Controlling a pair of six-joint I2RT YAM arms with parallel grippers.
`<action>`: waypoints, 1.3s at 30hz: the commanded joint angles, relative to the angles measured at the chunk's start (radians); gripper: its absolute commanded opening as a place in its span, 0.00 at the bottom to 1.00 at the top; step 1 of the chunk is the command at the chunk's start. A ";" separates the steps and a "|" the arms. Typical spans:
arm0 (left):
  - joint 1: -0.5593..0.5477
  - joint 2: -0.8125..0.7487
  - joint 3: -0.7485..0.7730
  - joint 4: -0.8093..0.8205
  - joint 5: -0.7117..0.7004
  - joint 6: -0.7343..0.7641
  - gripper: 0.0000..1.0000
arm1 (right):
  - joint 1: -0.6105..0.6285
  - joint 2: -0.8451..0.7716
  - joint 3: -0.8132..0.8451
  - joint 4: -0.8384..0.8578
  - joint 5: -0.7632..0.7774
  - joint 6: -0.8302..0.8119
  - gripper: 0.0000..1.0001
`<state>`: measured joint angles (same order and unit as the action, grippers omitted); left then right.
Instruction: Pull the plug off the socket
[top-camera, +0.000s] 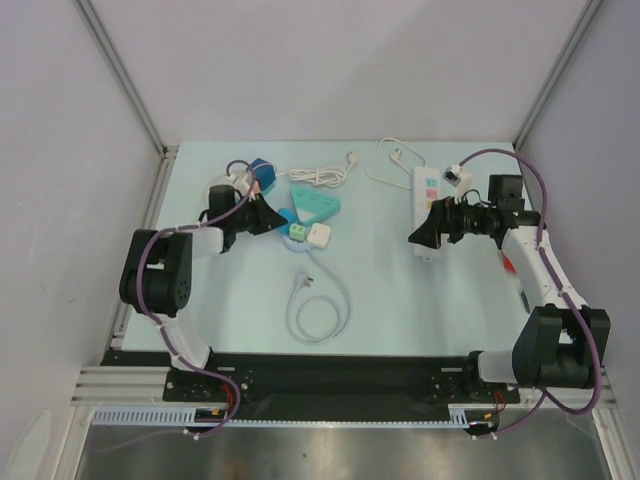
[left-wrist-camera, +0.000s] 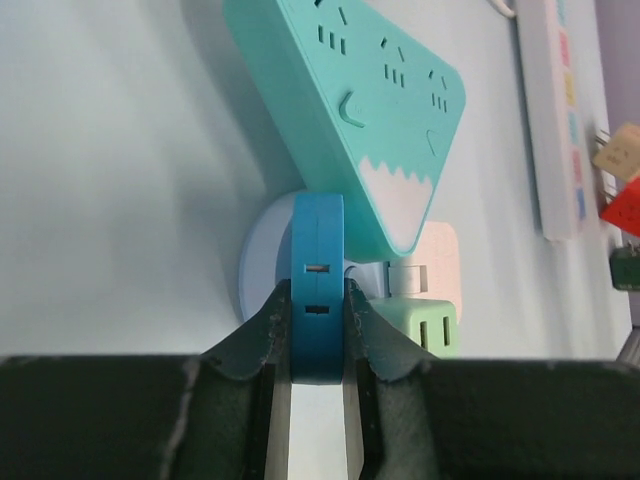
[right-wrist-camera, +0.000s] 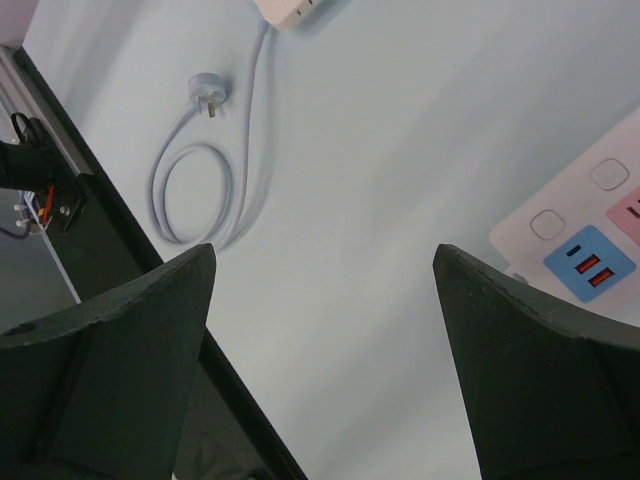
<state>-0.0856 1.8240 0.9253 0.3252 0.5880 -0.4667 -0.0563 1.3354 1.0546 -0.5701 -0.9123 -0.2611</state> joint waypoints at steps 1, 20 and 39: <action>-0.075 -0.100 -0.052 0.172 0.075 -0.049 0.00 | 0.012 0.024 -0.005 0.022 -0.056 0.017 0.95; -0.310 -0.224 -0.048 0.189 0.105 0.240 0.00 | 0.036 0.137 -0.030 0.096 -0.190 0.041 0.97; -0.355 -0.344 -0.048 0.137 0.295 0.504 0.00 | 0.125 0.510 0.426 -0.330 -0.290 -0.782 1.00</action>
<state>-0.4290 1.5650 0.8291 0.3813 0.7799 -0.0368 0.0257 1.8164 1.4223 -0.8314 -1.1496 -0.9367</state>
